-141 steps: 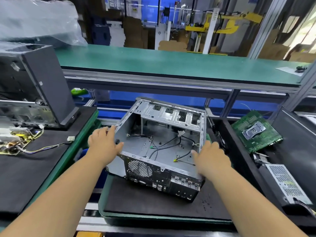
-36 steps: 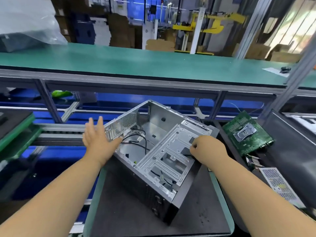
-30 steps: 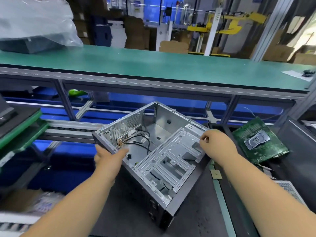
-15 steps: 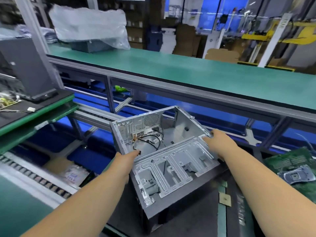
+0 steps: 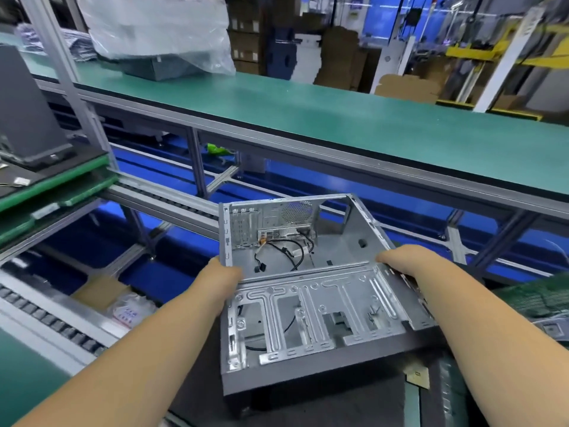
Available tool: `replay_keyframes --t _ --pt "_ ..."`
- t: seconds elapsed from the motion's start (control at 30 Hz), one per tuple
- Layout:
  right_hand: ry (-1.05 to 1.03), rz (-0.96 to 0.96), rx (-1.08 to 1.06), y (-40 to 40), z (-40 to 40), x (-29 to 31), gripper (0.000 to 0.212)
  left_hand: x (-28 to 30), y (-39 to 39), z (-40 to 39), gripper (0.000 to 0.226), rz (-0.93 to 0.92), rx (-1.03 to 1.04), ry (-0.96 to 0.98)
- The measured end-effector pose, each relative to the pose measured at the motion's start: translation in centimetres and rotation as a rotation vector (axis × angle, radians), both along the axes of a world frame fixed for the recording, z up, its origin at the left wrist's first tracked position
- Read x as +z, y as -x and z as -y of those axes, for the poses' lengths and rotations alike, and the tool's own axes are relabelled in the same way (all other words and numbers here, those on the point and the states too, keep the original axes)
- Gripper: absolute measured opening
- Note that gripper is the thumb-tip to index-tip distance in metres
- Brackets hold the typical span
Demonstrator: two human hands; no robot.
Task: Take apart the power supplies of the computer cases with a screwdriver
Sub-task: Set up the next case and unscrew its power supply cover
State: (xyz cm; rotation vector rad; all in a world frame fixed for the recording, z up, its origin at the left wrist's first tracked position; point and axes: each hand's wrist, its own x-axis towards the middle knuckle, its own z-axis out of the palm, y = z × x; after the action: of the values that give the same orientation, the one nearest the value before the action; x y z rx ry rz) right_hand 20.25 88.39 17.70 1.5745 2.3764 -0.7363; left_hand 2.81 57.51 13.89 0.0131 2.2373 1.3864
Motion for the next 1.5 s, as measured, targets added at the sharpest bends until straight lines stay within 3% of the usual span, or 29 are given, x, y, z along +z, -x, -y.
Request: replay_keyframes --t 0.1,0.37,0.53,0.67,0.87,1.17,1.33,1.37,1.5 --pt "0.111 -0.029 -0.112 0.3 0.2 -0.4 0.032 0.4 2.3 -0.8 0.034 0.053 -0.104 0.024" --pt "0.098 -0.029 -0.288 -0.6 1.5 -0.4 0.019 1.0 7.2 -3.3 0.032 0.107 -0.282 -0.029" --pt "-0.062 -0.212 -0.396 -1.5 1.8 0.9 0.014 2.3 9.6 -5.2 0.042 0.044 -0.336 -0.157" --pt "-0.201 -0.426 -0.425 -1.4 1.8 1.1 0.02 3.9 11.7 -6.8 0.06 -0.085 -0.406 -0.237" --pt "-0.32 -0.641 -0.42 -0.9 2.8 1.4 0.009 5.6 13.3 -8.0 0.089 -0.251 -0.485 -0.289" --pt "-0.366 -0.86 -0.549 -1.4 5.1 -2.4 0.01 3.0 11.8 -6.0 0.08 -0.324 -0.445 -0.343" --pt "-0.285 -0.983 -0.503 -1.8 5.9 -2.8 0.005 1.2 10.3 -4.9 0.068 -0.089 -0.333 -0.333" --pt "-0.258 -0.992 -0.496 -1.9 6.2 -2.7 0.004 0.9 9.8 -4.6 0.074 0.0 -0.299 -0.316" --pt "-0.078 -1.074 -0.49 -3.0 6.5 -2.6 0.037 0.8 8.3 -3.9 0.118 0.306 -0.225 -0.286"
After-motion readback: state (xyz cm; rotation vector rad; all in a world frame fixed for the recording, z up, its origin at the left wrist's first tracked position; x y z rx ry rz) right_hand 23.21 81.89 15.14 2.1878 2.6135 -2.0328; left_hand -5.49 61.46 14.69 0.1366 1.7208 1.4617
